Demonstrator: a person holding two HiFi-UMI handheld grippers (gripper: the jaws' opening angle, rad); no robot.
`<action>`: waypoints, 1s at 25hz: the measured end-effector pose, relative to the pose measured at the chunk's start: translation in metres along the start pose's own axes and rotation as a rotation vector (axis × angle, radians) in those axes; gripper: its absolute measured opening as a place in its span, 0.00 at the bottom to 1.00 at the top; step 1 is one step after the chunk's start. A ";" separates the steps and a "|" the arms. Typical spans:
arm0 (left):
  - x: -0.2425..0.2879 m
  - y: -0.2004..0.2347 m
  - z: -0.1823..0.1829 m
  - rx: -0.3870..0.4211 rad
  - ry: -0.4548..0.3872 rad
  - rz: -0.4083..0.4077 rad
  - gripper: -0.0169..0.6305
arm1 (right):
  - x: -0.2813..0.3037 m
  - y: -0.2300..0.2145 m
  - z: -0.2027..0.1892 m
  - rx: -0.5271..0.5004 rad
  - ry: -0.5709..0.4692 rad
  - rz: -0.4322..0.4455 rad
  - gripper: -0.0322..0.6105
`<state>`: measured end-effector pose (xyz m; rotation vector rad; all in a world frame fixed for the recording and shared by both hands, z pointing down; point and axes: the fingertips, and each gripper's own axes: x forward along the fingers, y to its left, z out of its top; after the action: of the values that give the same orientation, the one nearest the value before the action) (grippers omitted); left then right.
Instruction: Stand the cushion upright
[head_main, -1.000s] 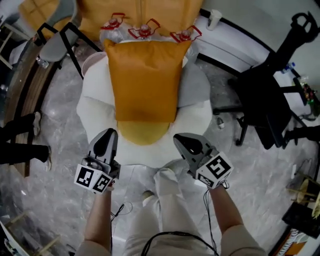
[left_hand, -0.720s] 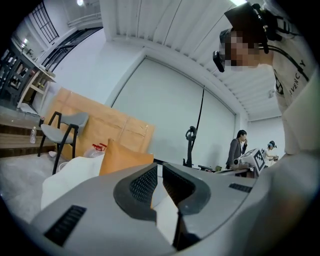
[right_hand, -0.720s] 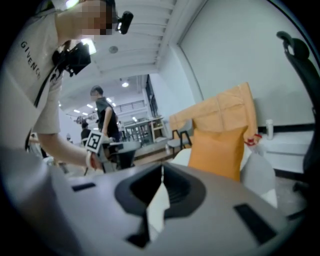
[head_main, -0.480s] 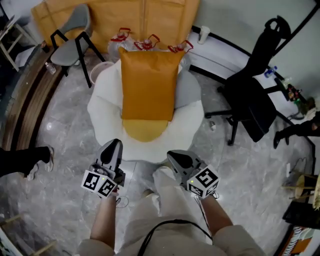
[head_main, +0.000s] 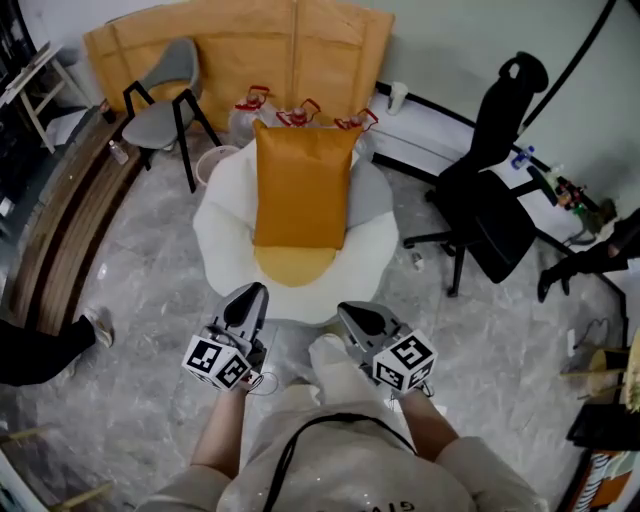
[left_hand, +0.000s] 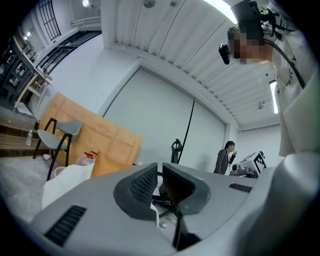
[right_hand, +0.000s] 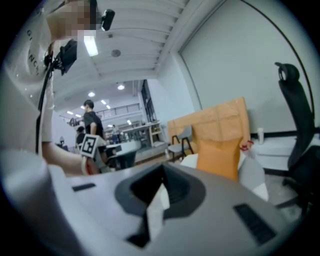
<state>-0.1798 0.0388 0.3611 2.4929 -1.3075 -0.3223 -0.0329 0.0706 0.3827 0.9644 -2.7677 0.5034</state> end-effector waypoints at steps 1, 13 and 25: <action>-0.004 -0.003 0.001 0.000 -0.003 0.001 0.11 | -0.002 0.004 0.001 0.007 -0.006 -0.010 0.07; -0.052 -0.043 0.032 -0.019 -0.038 0.031 0.11 | -0.036 0.043 0.030 -0.020 -0.072 -0.053 0.08; -0.087 -0.056 0.039 -0.056 -0.028 0.053 0.11 | -0.068 0.070 0.042 -0.029 -0.068 -0.078 0.07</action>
<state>-0.1988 0.1343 0.3092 2.4108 -1.3541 -0.3776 -0.0263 0.1456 0.3074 1.0968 -2.7755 0.4249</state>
